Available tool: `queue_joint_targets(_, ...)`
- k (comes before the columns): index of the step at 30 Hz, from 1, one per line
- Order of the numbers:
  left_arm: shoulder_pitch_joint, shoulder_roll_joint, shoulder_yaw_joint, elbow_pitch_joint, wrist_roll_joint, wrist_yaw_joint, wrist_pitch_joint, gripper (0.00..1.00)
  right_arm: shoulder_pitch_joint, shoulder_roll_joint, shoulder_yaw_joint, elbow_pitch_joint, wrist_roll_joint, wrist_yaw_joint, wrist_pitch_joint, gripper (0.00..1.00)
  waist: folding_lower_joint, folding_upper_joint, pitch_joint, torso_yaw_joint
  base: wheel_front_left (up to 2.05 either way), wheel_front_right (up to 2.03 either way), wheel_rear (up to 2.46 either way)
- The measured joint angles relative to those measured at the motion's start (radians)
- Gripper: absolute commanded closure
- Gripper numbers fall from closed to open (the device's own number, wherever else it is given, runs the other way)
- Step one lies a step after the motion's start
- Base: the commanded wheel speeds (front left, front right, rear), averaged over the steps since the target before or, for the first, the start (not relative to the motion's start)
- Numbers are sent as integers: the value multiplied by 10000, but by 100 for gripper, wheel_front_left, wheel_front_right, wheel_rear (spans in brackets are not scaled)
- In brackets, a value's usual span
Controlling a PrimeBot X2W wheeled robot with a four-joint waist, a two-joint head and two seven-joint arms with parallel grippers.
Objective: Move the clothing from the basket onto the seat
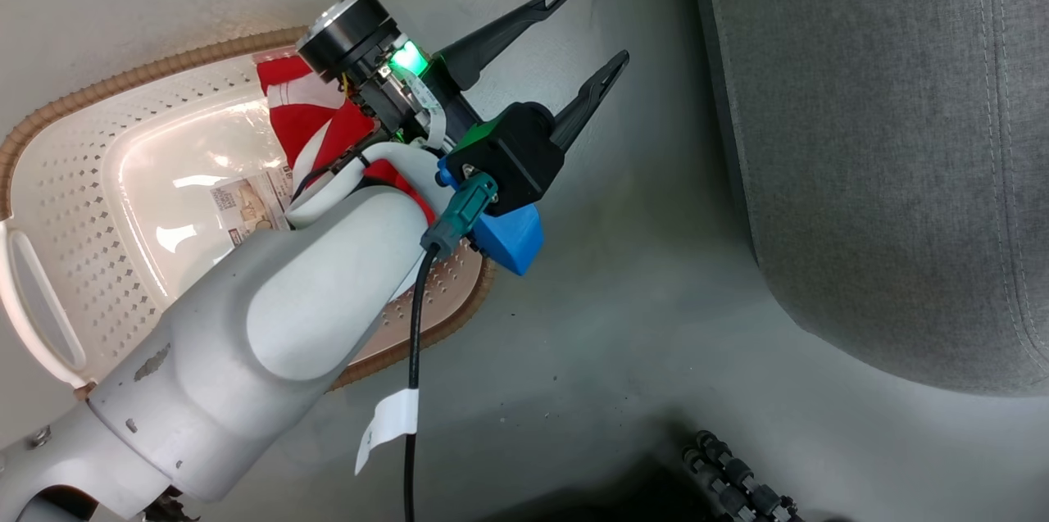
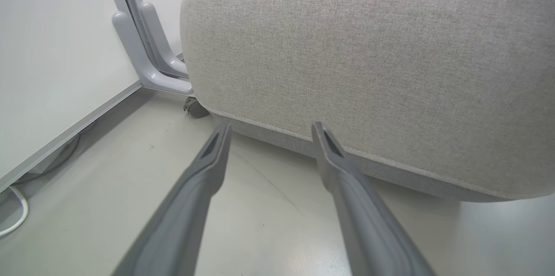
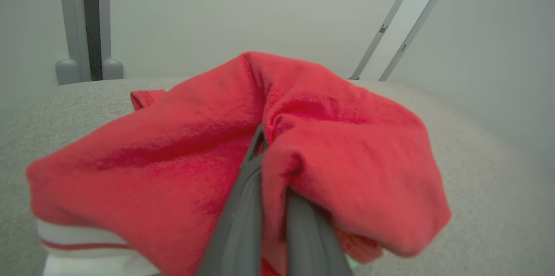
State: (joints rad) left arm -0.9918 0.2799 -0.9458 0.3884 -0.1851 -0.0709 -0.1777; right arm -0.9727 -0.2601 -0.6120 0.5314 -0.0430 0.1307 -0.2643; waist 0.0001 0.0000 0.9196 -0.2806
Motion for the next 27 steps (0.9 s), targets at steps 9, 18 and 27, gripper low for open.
queue_joint_targets(9, 2, 0, -56, 4, -94, 90, -125, 0, 836, 426, 59, -282, 291, 2, 2, 0, -1, 0, -294, 56, 0, 0, 0)
queue_joint_targets(18, 275, -305, 77, 391, -456, 341, -556, 0, 2739, 1114, 198, -1758, 418, 0, 0, 0, -1, 0, -1169, 128, 0, 0, 0)
queue_joint_targets(27, 1074, -656, 972, 742, -1160, 750, -838, 0, 4412, 1363, 1459, -3252, 382, 0, 2, 0, -2, 0, -2827, 354, 0, 0, 0)
